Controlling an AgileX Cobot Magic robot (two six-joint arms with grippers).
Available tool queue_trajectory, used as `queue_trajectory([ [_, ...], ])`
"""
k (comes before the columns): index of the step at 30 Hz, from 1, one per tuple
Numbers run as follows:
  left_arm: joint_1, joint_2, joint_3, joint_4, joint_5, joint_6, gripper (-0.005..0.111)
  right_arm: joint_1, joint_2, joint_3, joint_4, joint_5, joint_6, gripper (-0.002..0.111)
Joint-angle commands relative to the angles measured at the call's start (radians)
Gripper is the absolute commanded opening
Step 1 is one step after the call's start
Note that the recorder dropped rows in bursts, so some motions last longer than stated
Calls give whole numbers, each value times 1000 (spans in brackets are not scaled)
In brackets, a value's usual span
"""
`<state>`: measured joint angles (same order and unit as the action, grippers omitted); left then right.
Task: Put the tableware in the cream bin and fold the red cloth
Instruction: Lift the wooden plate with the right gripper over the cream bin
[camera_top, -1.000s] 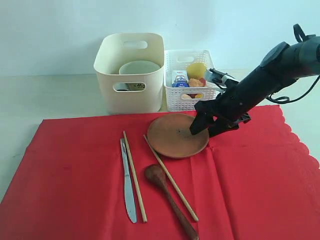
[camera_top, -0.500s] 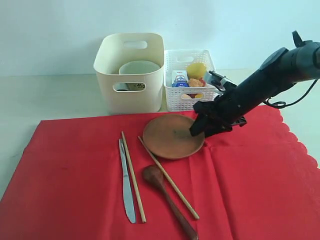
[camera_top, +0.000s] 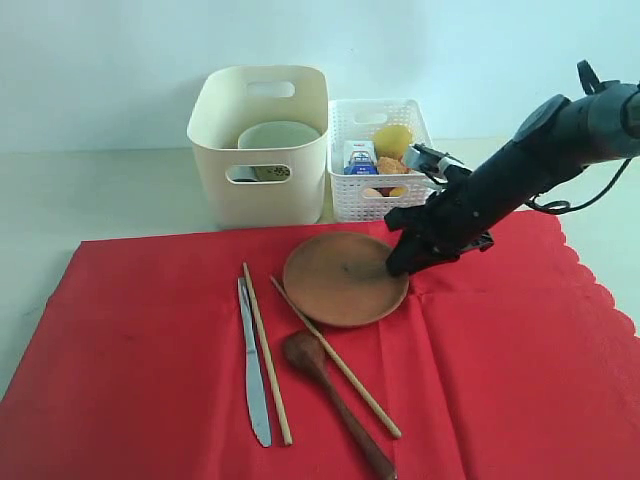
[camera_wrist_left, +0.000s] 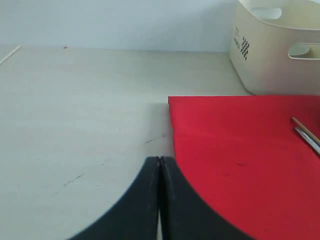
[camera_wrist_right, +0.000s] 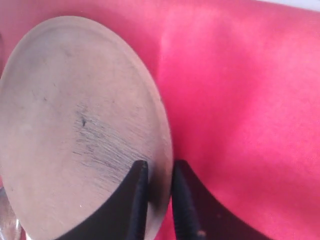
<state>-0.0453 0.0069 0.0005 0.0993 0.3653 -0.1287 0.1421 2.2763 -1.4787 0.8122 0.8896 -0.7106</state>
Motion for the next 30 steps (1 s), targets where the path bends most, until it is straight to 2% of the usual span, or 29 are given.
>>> queue_trajectory([
  [1, 1, -7, 0, -1, -8, 2, 0, 2, -19, 2, -63, -21, 3, 0],
  [15, 1, -7, 0, -1, -8, 2, 0, 2, -329, 2, -6, 137, 51, 0],
  [23, 1, -7, 0, -1, -8, 2, 0, 2, -526, 2, 72, 122, 132, 0],
  [30, 1, -7, 0, -1, -8, 2, 0, 3, -535, -102, 112, 102, 237, 0],
])
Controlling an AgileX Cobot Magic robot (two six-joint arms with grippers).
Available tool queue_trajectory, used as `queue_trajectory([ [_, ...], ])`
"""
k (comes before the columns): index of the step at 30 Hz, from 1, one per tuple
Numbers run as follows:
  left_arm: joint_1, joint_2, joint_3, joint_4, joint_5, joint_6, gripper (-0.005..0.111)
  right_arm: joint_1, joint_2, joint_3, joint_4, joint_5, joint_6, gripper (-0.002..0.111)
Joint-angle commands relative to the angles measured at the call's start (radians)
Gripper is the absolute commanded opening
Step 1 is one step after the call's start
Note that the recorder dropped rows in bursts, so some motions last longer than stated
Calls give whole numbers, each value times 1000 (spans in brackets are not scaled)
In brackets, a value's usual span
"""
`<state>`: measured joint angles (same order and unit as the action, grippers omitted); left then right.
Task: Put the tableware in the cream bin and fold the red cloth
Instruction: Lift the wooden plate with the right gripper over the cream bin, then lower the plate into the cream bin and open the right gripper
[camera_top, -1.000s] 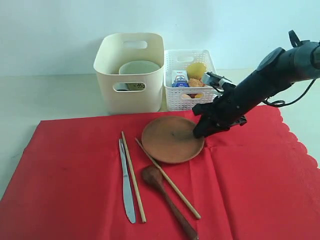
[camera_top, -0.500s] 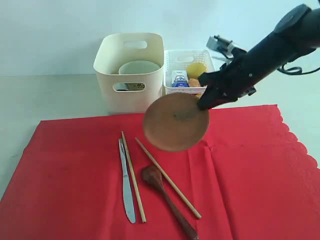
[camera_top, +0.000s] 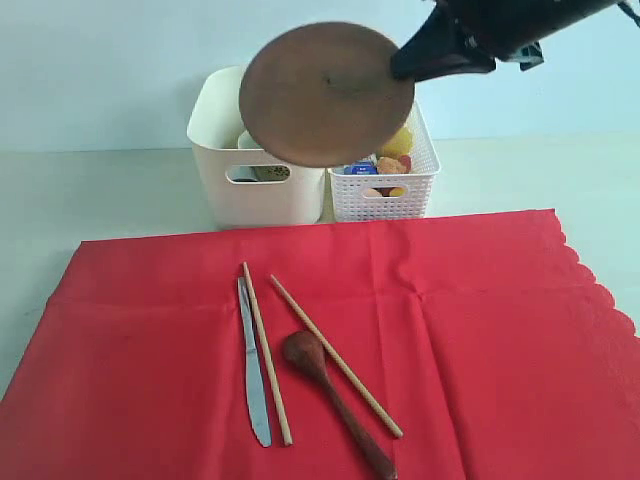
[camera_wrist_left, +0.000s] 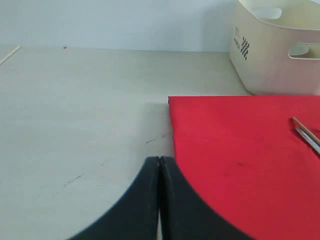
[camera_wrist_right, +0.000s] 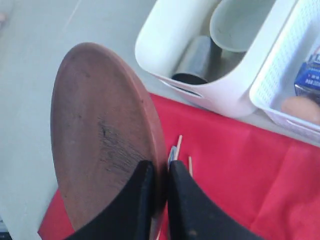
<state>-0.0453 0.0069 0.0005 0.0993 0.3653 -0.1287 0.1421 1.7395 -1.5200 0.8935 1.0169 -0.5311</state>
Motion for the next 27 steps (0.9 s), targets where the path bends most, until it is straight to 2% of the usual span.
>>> queue_trajectory([
  [1, 1, -7, 0, -1, -8, 2, 0, 3, 11, -81, 31, -33, 71, 0],
  [20, 1, -7, 0, -1, -8, 2, 0, 3, 424, -513, 146, -90, 100, 0],
  [27, 1, -7, 0, 2, -8, 2, 0, 41, 548, -639, 208, -80, 84, 0],
])
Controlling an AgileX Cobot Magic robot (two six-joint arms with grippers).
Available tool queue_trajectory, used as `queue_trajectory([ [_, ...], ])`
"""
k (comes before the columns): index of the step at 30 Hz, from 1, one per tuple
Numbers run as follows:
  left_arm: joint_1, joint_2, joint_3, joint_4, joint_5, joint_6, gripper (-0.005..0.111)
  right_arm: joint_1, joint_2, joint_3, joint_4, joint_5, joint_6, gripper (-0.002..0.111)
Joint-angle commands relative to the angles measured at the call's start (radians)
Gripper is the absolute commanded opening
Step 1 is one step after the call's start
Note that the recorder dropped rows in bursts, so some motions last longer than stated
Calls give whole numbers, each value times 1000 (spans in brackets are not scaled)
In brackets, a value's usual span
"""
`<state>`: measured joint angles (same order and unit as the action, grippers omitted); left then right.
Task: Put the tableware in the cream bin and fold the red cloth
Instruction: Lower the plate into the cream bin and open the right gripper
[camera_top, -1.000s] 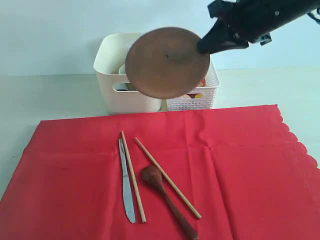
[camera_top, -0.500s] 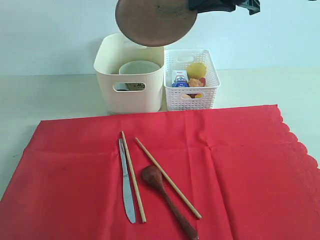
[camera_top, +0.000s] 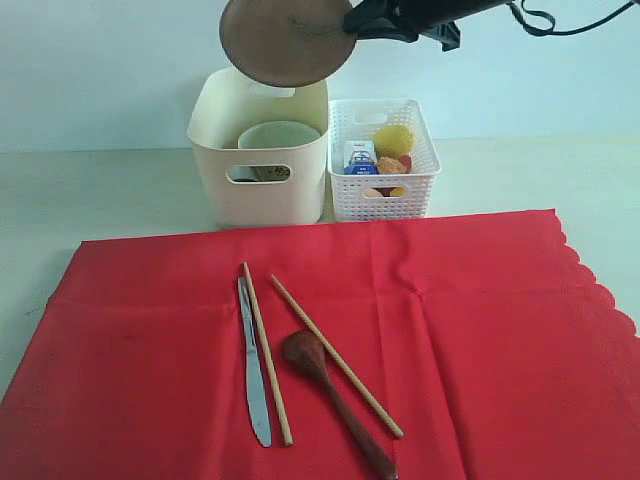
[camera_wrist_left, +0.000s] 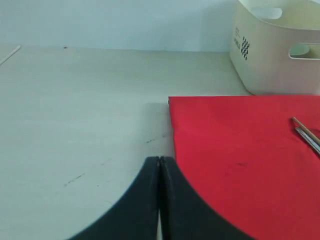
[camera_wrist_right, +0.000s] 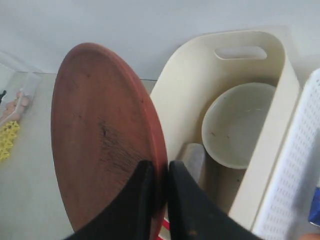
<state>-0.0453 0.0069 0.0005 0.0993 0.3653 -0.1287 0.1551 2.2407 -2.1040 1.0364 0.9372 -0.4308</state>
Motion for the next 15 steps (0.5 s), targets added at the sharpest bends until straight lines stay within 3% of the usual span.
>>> queue_trajectory([
  [1, 1, -7, 0, 2, -8, 2, 0, 32, 58, -60, 73, -6, -24, 0],
  [15, 1, -7, 0, 2, -8, 2, 0, 55, 169, -79, 144, -94, -86, 0],
])
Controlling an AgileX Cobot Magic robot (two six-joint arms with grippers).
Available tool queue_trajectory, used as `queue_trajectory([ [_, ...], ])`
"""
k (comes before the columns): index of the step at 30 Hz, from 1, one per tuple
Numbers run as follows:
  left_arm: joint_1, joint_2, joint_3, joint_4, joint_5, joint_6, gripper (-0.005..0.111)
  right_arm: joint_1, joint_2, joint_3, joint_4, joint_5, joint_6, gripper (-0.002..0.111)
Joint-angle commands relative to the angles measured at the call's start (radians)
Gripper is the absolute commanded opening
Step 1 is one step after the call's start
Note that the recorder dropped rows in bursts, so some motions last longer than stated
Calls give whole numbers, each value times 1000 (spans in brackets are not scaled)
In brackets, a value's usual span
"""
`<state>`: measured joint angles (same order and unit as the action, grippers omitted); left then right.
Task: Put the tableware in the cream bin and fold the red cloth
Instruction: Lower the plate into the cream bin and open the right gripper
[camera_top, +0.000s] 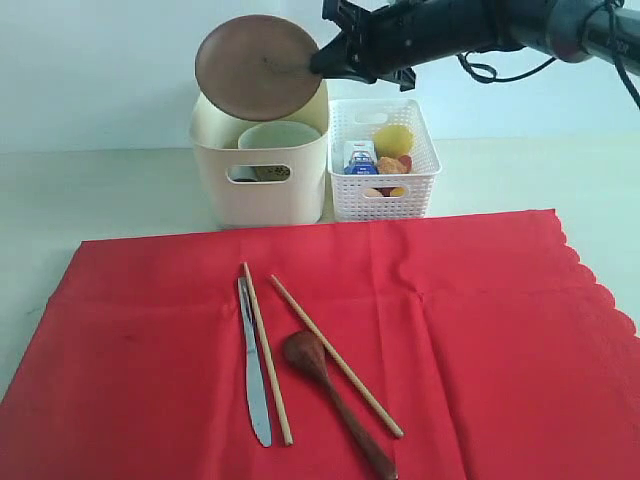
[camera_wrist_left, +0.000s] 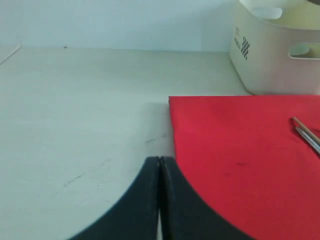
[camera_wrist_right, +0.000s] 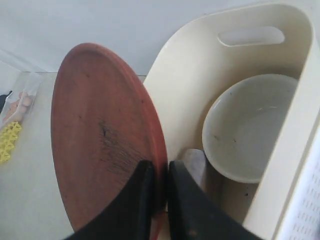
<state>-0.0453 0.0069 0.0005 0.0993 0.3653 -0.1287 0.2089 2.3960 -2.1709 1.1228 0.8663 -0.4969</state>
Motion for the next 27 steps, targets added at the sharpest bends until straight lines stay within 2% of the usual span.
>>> queue_trajectory([
  [1, 1, -7, 0, 2, -8, 2, 0, 1, 23, -12, 68, -25, -27, 0],
  [7, 1, -7, 0, 2, -8, 2, 0, 1, 55, -12, 100, -31, -115, 1],
  [18, 1, -7, 0, 2, -8, 2, 0, -1, 57, -12, 34, 13, -110, 39],
  [20, 1, -7, 0, 2, -8, 2, 0, -3, 52, -12, 34, 29, -99, 42],
  [27, 1, -7, 0, 2, -8, 2, 0, -3, -13, -12, 27, 155, -41, 40],
])
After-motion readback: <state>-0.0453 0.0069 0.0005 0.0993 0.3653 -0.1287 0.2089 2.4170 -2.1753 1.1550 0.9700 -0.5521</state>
